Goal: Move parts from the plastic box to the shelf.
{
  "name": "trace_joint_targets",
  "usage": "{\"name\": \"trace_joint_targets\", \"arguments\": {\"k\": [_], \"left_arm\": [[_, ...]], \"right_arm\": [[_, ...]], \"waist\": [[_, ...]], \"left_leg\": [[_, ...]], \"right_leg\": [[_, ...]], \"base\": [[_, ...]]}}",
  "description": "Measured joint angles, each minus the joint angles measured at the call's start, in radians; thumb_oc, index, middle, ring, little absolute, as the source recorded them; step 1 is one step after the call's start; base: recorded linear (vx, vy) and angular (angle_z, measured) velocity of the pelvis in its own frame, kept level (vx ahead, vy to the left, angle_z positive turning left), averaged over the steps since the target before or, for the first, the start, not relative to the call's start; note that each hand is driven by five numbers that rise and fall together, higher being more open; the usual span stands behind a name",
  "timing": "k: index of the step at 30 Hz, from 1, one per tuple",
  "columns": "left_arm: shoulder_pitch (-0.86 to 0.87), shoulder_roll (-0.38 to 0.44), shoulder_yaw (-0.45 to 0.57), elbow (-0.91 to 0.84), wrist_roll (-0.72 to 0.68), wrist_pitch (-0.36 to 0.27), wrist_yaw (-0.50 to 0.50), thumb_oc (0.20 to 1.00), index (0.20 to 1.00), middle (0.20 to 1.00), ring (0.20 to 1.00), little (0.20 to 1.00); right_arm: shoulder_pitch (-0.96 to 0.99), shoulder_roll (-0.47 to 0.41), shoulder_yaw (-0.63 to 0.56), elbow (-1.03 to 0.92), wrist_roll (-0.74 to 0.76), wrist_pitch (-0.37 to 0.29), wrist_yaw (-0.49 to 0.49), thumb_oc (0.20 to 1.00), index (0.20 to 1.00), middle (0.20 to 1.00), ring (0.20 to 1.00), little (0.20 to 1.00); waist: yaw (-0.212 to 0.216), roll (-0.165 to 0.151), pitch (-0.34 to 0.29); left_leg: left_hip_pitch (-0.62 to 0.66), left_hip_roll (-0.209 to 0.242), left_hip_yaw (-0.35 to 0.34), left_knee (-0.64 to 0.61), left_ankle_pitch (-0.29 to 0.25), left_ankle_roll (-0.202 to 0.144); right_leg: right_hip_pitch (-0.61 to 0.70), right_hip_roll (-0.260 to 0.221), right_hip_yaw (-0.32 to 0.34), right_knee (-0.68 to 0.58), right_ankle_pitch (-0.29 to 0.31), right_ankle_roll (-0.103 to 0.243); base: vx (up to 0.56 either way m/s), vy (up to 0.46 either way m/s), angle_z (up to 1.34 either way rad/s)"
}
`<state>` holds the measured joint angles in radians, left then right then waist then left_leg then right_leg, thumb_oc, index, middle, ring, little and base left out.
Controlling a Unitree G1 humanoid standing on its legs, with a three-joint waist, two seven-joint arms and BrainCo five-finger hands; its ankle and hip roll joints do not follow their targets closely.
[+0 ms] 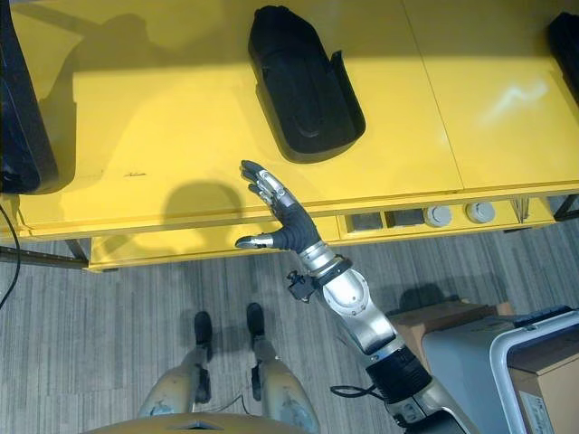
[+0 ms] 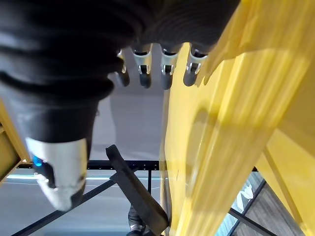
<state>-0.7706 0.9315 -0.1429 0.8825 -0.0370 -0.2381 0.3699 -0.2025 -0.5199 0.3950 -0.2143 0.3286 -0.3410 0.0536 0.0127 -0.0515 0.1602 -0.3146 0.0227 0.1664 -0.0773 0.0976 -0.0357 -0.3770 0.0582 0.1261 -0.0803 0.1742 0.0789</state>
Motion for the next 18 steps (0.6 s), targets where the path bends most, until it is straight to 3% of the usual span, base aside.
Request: {"name": "trace_joint_targets", "arguments": {"k": [6,8,9,14,17,18], "left_arm": [[-0.033,-0.020,-0.017,-0.007,-0.001,0.007,-0.006,0.200,0.200,0.200,0.200,0.200],[-0.035,-0.023,-0.017,-0.008,-0.002,0.012,-0.007,0.438,0.438,0.438,0.438,0.438],[-0.039,-0.034,-0.014,-0.009,-0.008,0.018,-0.006,1.000,1.000,1.000,1.000,1.000],[-0.031,-0.064,-0.006,-0.062,-0.041,0.041,-0.004,1.000,1.000,1.000,1.000,1.000],[0.074,-0.090,0.028,-0.281,-0.050,0.066,-0.004,1.000,1.000,1.000,1.000,1.000],[0.074,-0.090,0.028,-0.281,-0.050,0.066,-0.004,1.000,1.000,1.000,1.000,1.000]], "right_arm": [[0.002,0.013,0.009,0.031,0.000,-0.014,-0.003,1.000,1.000,1.000,1.000,1.000],[0.002,0.014,0.009,0.031,0.000,-0.014,-0.005,1.000,1.000,1.000,1.000,1.000],[0.003,0.020,0.009,0.031,0.000,-0.015,-0.011,1.000,1.000,1.000,1.000,1.000],[0.012,0.020,0.004,0.034,0.000,-0.011,-0.012,1.000,1.000,1.000,1.000,1.000],[0.026,0.017,-0.033,0.034,-0.002,-0.003,-0.014,1.000,1.000,1.000,1.000,1.000],[0.026,0.017,-0.033,0.034,-0.002,-0.003,-0.014,1.000,1.000,1.000,1.000,1.000]], "waist": [[0.003,0.003,0.003],[0.002,0.004,0.004],[0.003,0.005,0.004],[0.009,0.010,0.008],[0.019,0.012,0.012],[0.019,0.012,0.012]], "left_leg": [[0.001,0.000,0.005,0.000,0.001,0.002],[0.001,0.000,0.007,0.000,0.001,0.002],[0.003,0.000,0.009,0.000,0.001,0.002],[0.019,0.000,0.010,0.000,0.001,0.001],[0.034,0.000,0.010,0.000,-0.002,-0.003],[0.034,0.000,0.010,0.000,-0.002,-0.003]], "right_leg": [[-0.002,0.000,0.000,0.000,-0.001,0.002],[-0.002,-0.001,0.001,0.000,-0.001,0.002],[-0.002,-0.001,0.001,0.000,-0.001,0.002],[0.015,-0.001,0.001,0.000,-0.001,0.002],[0.031,-0.001,0.000,0.000,-0.004,0.004],[0.031,-0.001,0.000,0.000,-0.004,0.004]], "base": [[0.00,0.003,-0.01],[0.00,0.000,0.00],[0.00,0.000,0.00],[0.02,0.002,0.00],[0.03,-0.003,0.00],[0.04,0.001,-0.01]]}}
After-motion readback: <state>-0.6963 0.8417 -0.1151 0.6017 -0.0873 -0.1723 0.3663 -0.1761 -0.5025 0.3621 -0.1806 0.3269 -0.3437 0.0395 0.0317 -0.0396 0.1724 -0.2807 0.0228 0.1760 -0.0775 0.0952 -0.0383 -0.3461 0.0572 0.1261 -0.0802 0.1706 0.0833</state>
